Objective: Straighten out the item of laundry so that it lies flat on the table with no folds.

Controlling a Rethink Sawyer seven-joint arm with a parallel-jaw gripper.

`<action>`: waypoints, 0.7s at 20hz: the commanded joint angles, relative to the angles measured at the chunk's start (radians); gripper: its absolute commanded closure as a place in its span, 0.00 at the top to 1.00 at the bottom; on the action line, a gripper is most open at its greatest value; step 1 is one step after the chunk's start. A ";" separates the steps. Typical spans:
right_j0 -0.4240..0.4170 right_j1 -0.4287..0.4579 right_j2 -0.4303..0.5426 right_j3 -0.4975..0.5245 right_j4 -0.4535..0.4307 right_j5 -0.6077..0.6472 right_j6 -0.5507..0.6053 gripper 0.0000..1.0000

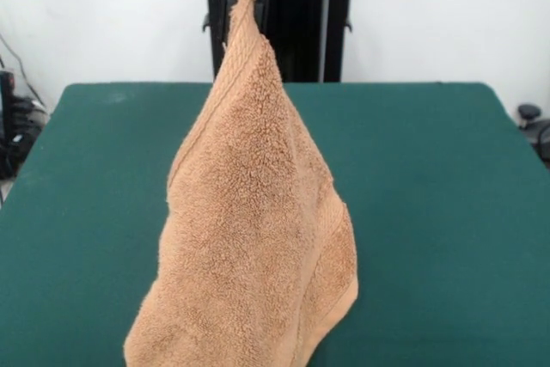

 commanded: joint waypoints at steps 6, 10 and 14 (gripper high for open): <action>-0.029 0.027 0.020 0.359 0.021 -0.245 0.222 0.00; -0.055 0.035 0.025 0.409 0.003 -0.320 0.199 0.00; -0.087 0.047 0.034 0.458 -0.019 -0.401 0.183 0.00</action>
